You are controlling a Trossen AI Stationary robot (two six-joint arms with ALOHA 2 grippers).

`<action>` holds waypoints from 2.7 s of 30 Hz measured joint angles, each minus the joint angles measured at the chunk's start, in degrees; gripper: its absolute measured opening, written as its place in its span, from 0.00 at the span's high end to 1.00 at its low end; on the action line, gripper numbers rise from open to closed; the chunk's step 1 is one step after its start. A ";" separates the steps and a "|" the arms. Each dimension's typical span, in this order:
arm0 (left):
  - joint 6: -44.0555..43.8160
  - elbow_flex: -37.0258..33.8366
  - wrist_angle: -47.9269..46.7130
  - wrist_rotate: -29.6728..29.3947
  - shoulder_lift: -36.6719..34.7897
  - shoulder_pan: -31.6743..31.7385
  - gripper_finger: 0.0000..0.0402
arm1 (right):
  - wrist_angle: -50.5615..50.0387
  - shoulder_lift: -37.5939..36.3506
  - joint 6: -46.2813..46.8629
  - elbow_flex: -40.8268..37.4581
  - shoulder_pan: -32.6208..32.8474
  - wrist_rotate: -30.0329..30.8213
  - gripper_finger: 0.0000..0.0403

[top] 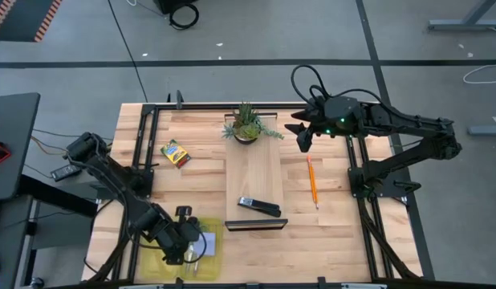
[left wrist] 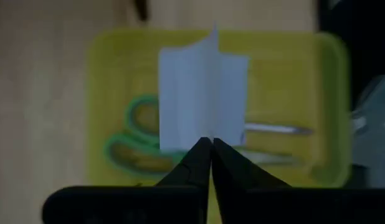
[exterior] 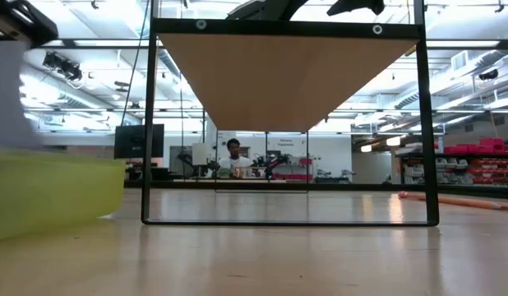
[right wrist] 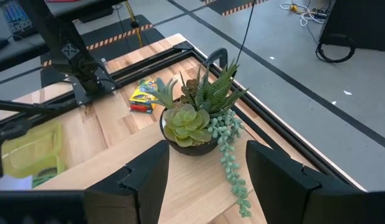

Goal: Pack school essentials
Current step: Put the sticky notes into the supply box, then put the crayon box into the supply box

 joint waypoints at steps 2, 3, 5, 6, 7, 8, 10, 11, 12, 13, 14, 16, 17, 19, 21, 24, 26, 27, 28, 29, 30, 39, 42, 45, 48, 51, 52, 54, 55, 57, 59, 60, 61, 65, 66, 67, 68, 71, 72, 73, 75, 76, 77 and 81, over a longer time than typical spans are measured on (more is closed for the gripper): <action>-0.56 0.00 1.41 0.12 0.00 -0.52 0.88 | 0.44 0.00 -0.02 0.00 0.00 0.00 0.45; -1.06 0.00 1.68 0.57 0.00 -0.65 0.84 | 0.55 0.00 -0.06 0.00 0.00 0.00 0.45; -1.86 0.00 2.35 2.37 0.00 -0.82 0.76 | 0.67 0.00 -0.10 0.00 0.00 0.01 0.45; -1.89 0.00 2.86 3.23 0.00 -0.80 0.72 | 0.83 0.00 -0.15 0.00 0.00 0.01 0.45; -1.93 0.00 3.15 3.94 0.00 -0.80 0.69 | 1.04 0.00 -0.31 0.00 0.00 0.00 0.45; -2.02 0.00 3.15 4.19 0.00 -0.80 0.65 | 1.08 0.00 -0.44 0.00 0.00 0.02 0.45; -2.84 0.00 3.02 4.33 0.00 -0.70 0.59 | 1.04 0.00 -0.76 0.00 0.00 0.02 0.45; -3.62 0.00 3.12 4.33 0.00 -0.48 0.56 | 1.02 0.00 -0.79 0.00 0.00 0.04 0.45; -3.80 0.00 3.38 4.31 0.00 -0.21 0.54 | 1.02 0.00 -0.83 0.00 0.00 0.13 0.45; -3.84 0.00 3.68 4.20 0.00 -0.01 0.53 | 1.02 0.00 -0.85 0.00 0.00 0.15 0.45; -3.90 0.00 3.85 4.15 0.04 0.31 0.52 | 1.02 0.00 -0.92 0.00 0.00 0.16 0.45; -4.22 0.00 3.46 4.13 0.47 1.17 0.52 | 0.90 0.00 -0.99 0.00 0.00 0.17 0.45; -4.81 0.00 2.68 4.13 0.55 1.42 0.53 | 0.79 0.00 -0.99 0.00 0.00 0.18 0.45; -6.13 0.00 1.76 4.17 0.42 2.20 0.55 | 0.78 0.00 -1.08 0.00 0.00 0.19 0.45; -8.29 0.00 0.77 4.24 0.09 3.29 0.57 | 0.76 0.00 -1.34 0.00 -0.02 0.20 0.45; -8.33 0.02 -1.78 4.12 -0.97 4.76 0.62 | 0.78 0.00 -1.64 0.00 -0.02 0.20 0.45; -8.38 0.02 -5.29 3.99 -1.54 5.81 0.67 | 0.86 0.00 -1.59 0.00 -0.02 0.20 0.45; -8.40 0.00 -6.92 3.85 -1.91 6.28 0.69 | 0.89 0.00 -1.57 0.00 -0.02 0.20 0.45; -8.34 -0.09 -8.20 3.60 -2.50 6.66 0.71 | 1.02 0.00 -1.60 0.00 -0.02 0.20 0.45; -8.28 -0.53 -8.90 3.52 -3.38 7.07 0.73 | 1.19 0.00 -1.62 0.00 -0.02 0.20 0.45; -8.30 -1.32 -9.24 3.50 -4.31 7.53 0.75 | 1.29 0.00 -1.66 0.00 -0.02 0.20 0.45; -17.52 -12.15 -13.85 5.84 -17.55 15.00 0.79 | 3.12 0.00 -3.47 0.00 -0.02 0.22 0.45; -20.42 -12.94 -19.90 5.80 -20.22 20.04 0.76 | 3.38 0.00 -4.28 0.00 -0.04 0.24 0.45; -19.00 -12.85 -24.66 5.90 -21.37 26.83 0.70 | 3.33 0.00 -5.17 0.00 -0.07 0.24 0.45; -14.05 -12.87 -29.53 7.24 -21.47 34.86 0.62 | 3.43 0.00 -5.95 0.00 -0.09 0.24 0.45; -5.45 -12.90 -31.66 9.34 -21.38 43.27 0.53 | 3.41 0.00 -6.00 0.00 -0.09 0.25 0.45; -1.94 -12.90 -31.39 9.60 -21.38 45.77 0.50 | 3.43 0.00 -5.99 0.00 -0.09 0.24 0.45; 5.50 -12.89 -30.86 9.21 -21.38 49.90 0.45 | 3.41 0.00 -5.99 0.00 -0.07 0.24 0.45; 9.54 -12.90 -30.47 8.52 -21.38 51.53 0.43 | 3.41 0.00 -5.97 0.00 -0.07 0.24 0.45; 16.12 -12.91 -28.78 7.34 -21.38 54.36 0.41 | 3.39 0.00 -5.61 0.00 -0.07 0.25 0.45; 21.65 -13.53 -25.08 6.96 -21.38 56.71 0.40 | 3.34 0.00 -5.42 0.00 -0.07 0.24 0.45; 24.55 -14.09 -22.93 6.90 -21.35 57.62 0.40 | 3.22 0.00 -5.40 0.00 -0.07 0.24 0.45; 28.08 -14.77 -20.51 6.85 -21.35 58.25 0.40 | 3.15 0.00 -5.27 0.00 -0.07 0.24 0.45; 38.92 -15.62 -16.84 7.64 -20.26 59.63 0.42 | 3.19 0.00 -3.90 0.00 -0.07 0.24 0.45; 39.98 -15.42 -16.39 7.60 -19.36 60.03 0.43 | 3.17 0.00 -3.68 0.00 -0.04 0.26 0.45; 39.89 -15.48 -16.22 7.57 -18.78 60.29 0.44 | 3.14 0.00 -3.42 0.00 -0.02 0.25 0.45; 38.76 -15.52 -16.72 7.40 -18.58 60.53 0.45 | 3.08 0.00 -3.12 0.00 -0.02 0.25 0.45; 31.47 -15.28 -16.13 7.59 -17.21 60.63 0.46 | 2.81 0.00 -2.47 0.00 -0.02 0.26 0.45; 29.03 -15.30 -16.41 7.74 -16.94 60.62 0.47 | 2.75 0.00 -2.25 0.00 -0.02 0.26 0.45; 26.30 -15.26 -16.59 7.67 -16.81 60.55 0.48 | 2.77 0.00 -1.92 0.00 -0.02 0.28 0.45; 19.70 -15.23 -16.79 7.59 -16.65 60.57 0.50 | 2.70 0.00 -1.60 0.00 0.00 0.25 0.45; 16.52 -15.23 -16.90 7.57 -16.65 60.57 0.51 | 2.81 0.00 -1.43 0.00 0.00 0.26 0.45; 13.74 -15.23 -16.67 7.57 -16.68 60.57 0.51 | 2.93 0.00 -1.38 0.00 0.00 0.26 0.45; 8.56 -15.22 -15.45 7.02 -16.23 60.95 0.54 | 4.09 0.02 -1.51 0.00 0.00 0.26 0.45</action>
